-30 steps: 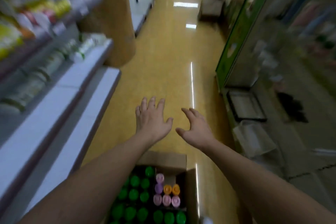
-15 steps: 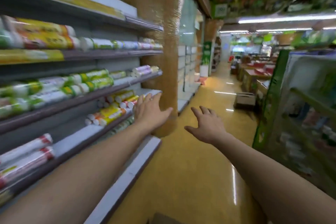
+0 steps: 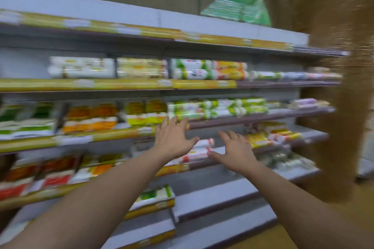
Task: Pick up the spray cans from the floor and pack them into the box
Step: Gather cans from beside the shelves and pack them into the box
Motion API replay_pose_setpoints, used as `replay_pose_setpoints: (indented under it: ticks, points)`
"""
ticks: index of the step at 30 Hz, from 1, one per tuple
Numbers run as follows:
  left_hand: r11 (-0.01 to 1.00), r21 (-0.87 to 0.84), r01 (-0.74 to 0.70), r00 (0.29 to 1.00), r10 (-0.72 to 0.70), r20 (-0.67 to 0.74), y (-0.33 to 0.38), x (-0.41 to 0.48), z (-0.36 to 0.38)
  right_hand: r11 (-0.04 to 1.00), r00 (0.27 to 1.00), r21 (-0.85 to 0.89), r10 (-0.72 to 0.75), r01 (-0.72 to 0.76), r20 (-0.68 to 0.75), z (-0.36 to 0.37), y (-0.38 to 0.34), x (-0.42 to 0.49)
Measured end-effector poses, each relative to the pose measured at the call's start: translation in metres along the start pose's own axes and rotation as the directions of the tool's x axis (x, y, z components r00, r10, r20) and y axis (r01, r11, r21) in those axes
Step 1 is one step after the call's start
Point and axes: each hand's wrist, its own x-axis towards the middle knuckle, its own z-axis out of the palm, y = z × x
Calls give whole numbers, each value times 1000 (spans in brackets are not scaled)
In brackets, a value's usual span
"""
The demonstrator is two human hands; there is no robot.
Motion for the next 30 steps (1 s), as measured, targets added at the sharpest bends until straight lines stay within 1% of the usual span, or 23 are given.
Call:
replay_pose_setpoints:
  ticks: [3,6,11,15,18,22,25,30]
  points:
    - [987,94,130,991,-125,-53,-82,-32,-51,984,985,46,-172,171,14,9,-99,10]
    - [954,153,256,964,-240,-118,-162,-72,-102,946,949,86,-316,314,7,19,-201,11]
    - [863,258,434,898,-391,-202,-298,-166,-182,862,872,153,-490,484,4,44,-377,-7]
    - [765,303,569,822,-513,-248,-406,-251,-240,760,785,254,-620,599,4,72,-523,-42]
    - [676,338,655,755,-599,-267,-475,-313,-277,694,729,310,-685,649,7,96,-620,-75]
    - [569,363,738,670,-683,-290,-548,-394,-313,628,658,366,-751,687,54,123,-731,-115]
    - [486,369,792,601,-725,-335,-592,-447,-335,557,583,420,-809,717,79,139,-805,-141]
    - [335,394,856,481,-797,-366,-656,-518,-361,443,456,465,-885,767,92,166,-910,-178]
